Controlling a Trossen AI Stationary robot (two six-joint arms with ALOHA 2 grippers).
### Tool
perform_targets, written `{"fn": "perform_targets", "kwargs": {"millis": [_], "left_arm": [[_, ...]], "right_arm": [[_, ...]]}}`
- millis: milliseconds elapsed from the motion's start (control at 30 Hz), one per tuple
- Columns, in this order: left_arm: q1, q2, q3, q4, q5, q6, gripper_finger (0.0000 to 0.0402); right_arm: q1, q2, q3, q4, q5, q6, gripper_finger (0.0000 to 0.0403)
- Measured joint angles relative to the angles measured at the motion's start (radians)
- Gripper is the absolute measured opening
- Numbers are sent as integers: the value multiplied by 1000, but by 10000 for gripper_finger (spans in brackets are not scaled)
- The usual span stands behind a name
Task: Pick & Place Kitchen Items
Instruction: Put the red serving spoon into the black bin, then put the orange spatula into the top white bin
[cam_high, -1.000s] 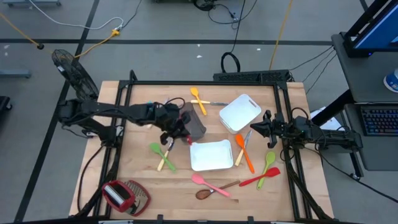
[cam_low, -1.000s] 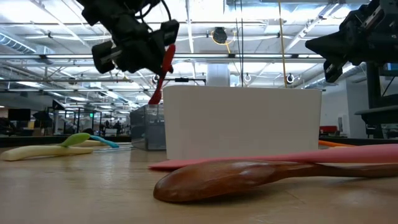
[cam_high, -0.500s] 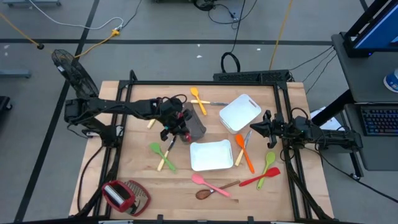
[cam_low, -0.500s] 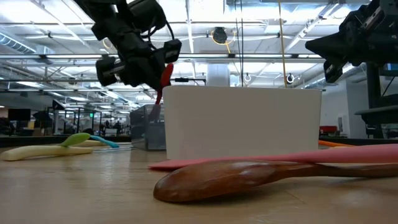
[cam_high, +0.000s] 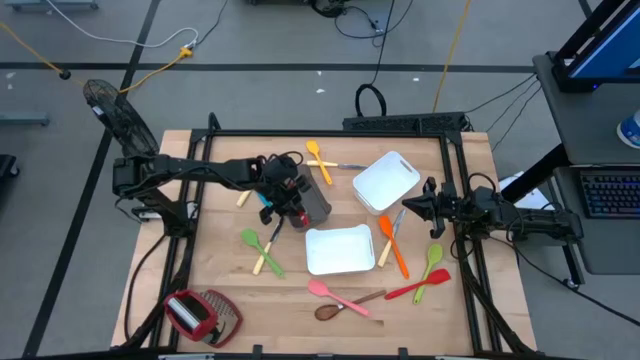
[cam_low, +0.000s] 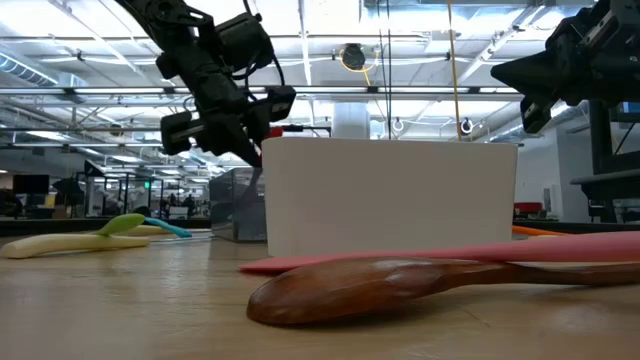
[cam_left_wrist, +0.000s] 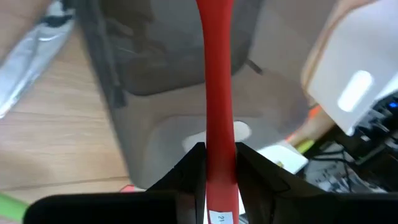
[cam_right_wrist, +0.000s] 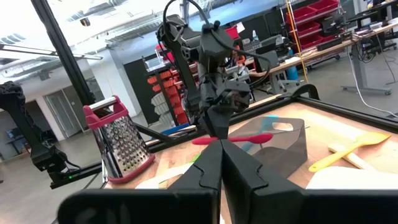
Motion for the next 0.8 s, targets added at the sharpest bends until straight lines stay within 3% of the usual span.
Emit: {"fn": "perform_targets", "kwargs": {"millis": [333,600,800], "left_arm": [[-1,0,0,18,-15,7,89],[-1,0,0,16,-61,57,149],[5,-10,0,43,-8,97,200]], "right_arm": [[0,0,0,-1,0,0,0],[0,0,0,-1,0,0,0],[0,0,0,-1,0,0,0]]}}
